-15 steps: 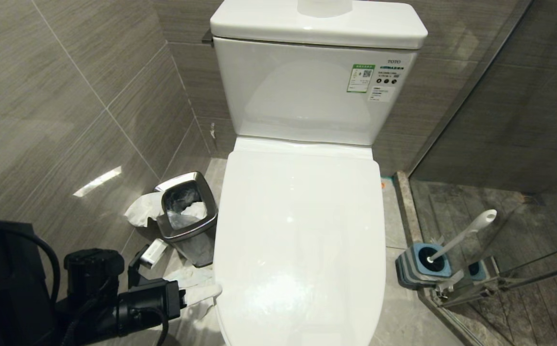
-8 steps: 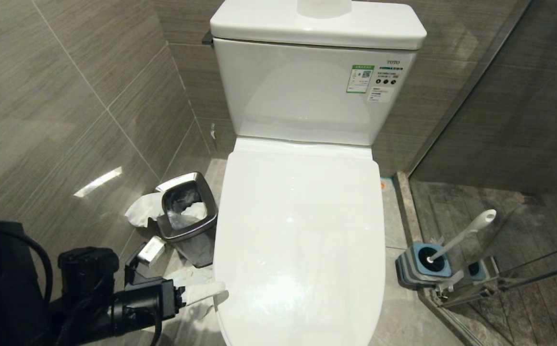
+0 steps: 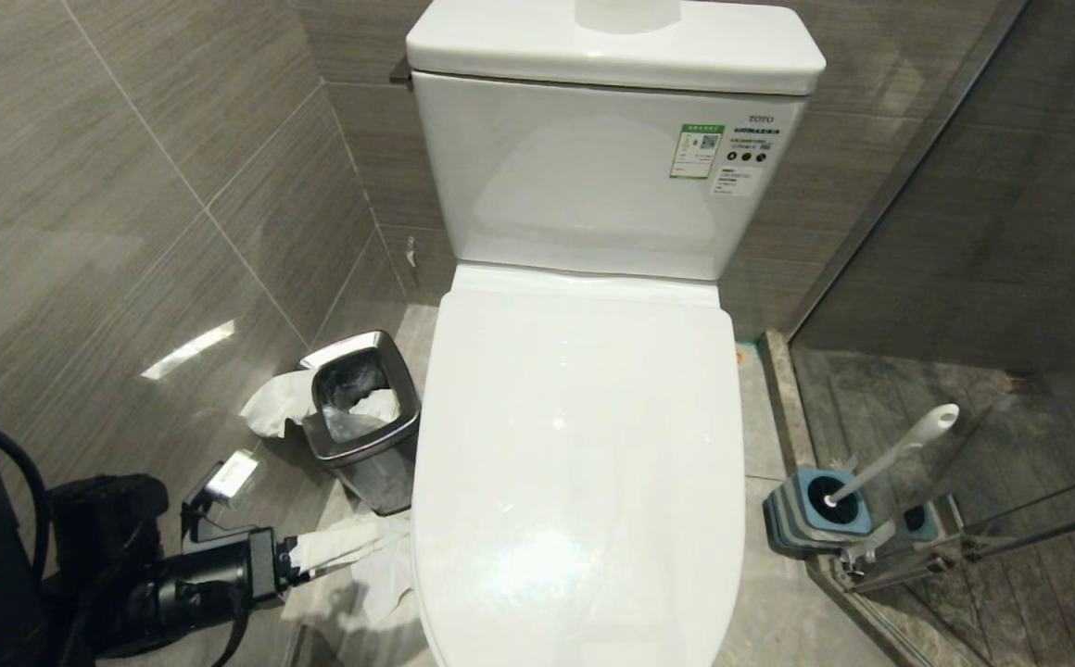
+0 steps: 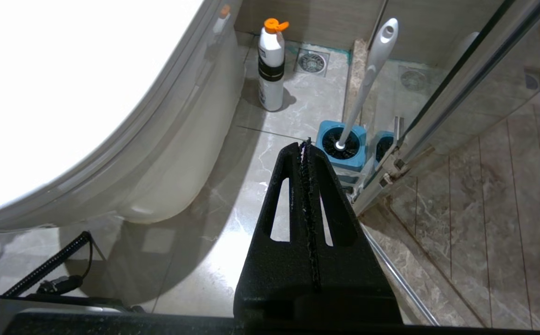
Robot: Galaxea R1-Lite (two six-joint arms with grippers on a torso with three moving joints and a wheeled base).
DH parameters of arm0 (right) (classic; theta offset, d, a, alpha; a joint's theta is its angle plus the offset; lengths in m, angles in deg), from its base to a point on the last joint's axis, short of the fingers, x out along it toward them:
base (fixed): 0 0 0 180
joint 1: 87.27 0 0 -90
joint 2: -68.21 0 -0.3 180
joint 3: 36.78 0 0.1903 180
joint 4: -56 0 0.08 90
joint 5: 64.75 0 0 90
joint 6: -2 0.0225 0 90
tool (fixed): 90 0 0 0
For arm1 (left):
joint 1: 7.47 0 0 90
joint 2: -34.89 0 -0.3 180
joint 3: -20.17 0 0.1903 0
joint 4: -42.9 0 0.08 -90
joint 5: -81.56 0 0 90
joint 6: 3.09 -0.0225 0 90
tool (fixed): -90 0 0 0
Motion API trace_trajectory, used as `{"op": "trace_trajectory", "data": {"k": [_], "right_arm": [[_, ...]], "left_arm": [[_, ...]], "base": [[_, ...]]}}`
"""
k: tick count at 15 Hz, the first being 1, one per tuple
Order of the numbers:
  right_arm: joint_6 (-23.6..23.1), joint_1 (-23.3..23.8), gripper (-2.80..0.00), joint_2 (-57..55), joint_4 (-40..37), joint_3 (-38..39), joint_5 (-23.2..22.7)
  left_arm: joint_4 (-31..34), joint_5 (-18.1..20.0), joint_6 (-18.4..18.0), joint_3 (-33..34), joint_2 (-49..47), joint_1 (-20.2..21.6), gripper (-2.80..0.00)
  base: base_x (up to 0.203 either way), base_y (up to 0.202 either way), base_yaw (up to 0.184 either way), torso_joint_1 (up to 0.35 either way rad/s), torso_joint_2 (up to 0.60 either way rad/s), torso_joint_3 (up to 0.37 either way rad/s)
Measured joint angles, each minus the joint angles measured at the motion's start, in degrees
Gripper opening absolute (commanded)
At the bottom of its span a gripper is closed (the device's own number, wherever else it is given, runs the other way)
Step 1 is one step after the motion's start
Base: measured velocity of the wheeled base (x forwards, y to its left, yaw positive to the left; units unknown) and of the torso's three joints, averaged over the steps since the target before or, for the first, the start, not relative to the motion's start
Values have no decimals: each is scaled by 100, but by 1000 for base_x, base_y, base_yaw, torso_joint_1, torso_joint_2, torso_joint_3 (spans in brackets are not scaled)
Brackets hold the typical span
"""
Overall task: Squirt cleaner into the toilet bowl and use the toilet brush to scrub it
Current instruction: Use the left hand to lift the toilet lid slightly
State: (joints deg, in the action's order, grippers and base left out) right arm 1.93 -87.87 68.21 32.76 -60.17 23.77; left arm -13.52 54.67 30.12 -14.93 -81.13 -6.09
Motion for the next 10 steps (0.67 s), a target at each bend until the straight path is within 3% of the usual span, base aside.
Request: {"op": "trace_trajectory", "data": {"k": [10], "right_arm": [[0, 0, -280, 0, 2, 0, 3]], "left_arm": [[-94, 167, -55, 592, 156, -631, 0]], "base": [[0, 0, 0, 0, 0, 0]]}}
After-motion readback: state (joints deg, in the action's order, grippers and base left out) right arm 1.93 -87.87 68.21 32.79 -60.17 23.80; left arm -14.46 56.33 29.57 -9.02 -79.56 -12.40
